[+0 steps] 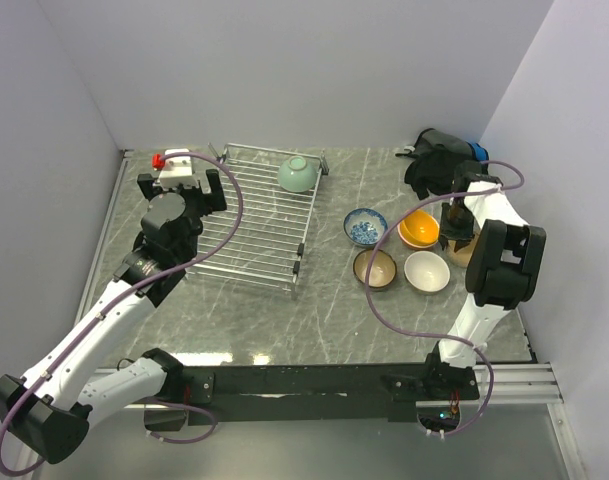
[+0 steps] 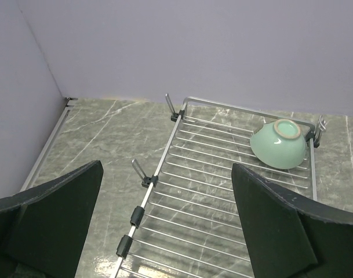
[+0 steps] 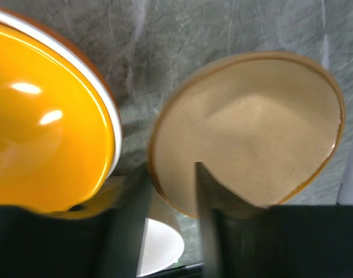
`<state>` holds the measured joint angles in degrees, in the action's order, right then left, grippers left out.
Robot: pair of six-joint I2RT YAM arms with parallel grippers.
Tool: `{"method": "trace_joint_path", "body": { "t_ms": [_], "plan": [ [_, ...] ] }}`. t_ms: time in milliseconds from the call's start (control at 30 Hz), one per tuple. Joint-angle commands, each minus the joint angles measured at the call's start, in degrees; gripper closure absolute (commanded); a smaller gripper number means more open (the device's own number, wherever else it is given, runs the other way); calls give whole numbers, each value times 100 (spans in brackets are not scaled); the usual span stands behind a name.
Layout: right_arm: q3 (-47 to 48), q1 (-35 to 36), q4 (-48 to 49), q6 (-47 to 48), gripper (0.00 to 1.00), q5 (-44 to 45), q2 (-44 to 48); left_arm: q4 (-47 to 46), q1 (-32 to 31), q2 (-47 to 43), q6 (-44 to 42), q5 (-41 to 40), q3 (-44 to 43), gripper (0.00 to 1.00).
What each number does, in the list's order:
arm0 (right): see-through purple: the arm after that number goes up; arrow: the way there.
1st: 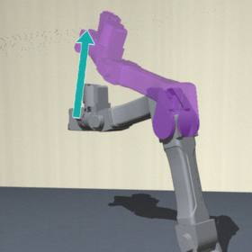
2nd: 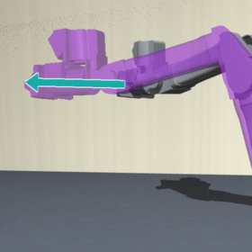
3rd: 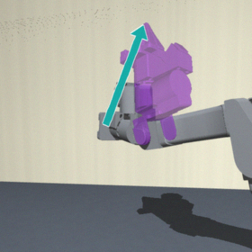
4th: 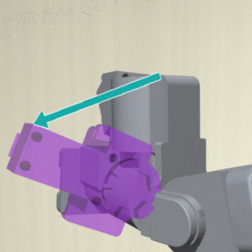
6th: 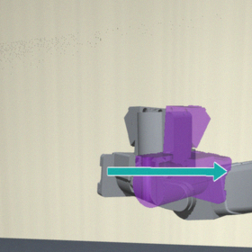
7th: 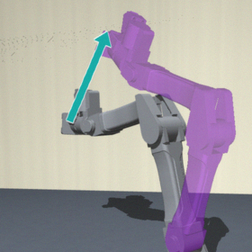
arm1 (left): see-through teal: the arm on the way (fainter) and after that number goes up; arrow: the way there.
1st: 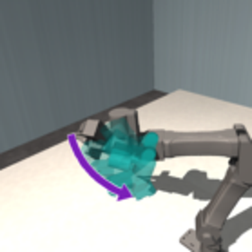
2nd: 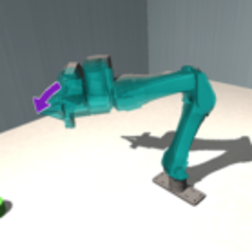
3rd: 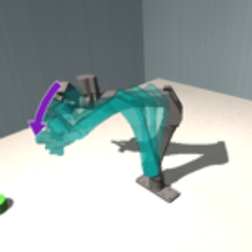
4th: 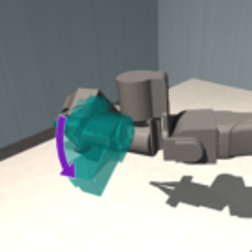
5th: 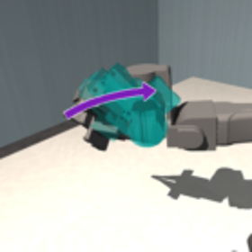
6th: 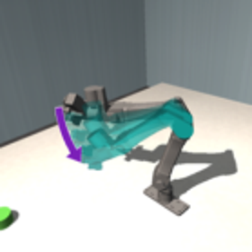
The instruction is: Unload the bowls from the dish rack
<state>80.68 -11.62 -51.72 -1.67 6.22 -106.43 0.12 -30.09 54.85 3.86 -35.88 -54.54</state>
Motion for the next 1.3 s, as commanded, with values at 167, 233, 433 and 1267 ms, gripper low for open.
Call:
{"method": "trace_joint_path", "body": {
  "t_ms": [167,233,433,1267],
  "plan": [
    [211,300,-57,-122,27,55,632,-205,-24,-62,-8,98,-12,1],
    [150,370,22,-175,21,81,974,-197,-24,-27,1,142,-12,1],
    [-272,940,644,-369,7,213,2107,-109,-24,131,45,248,-74,1],
    [-1976,3289,4311,-26,0,-1563,3795,1402,-24,2406,817,1241,-1654,1]
  ]
}}
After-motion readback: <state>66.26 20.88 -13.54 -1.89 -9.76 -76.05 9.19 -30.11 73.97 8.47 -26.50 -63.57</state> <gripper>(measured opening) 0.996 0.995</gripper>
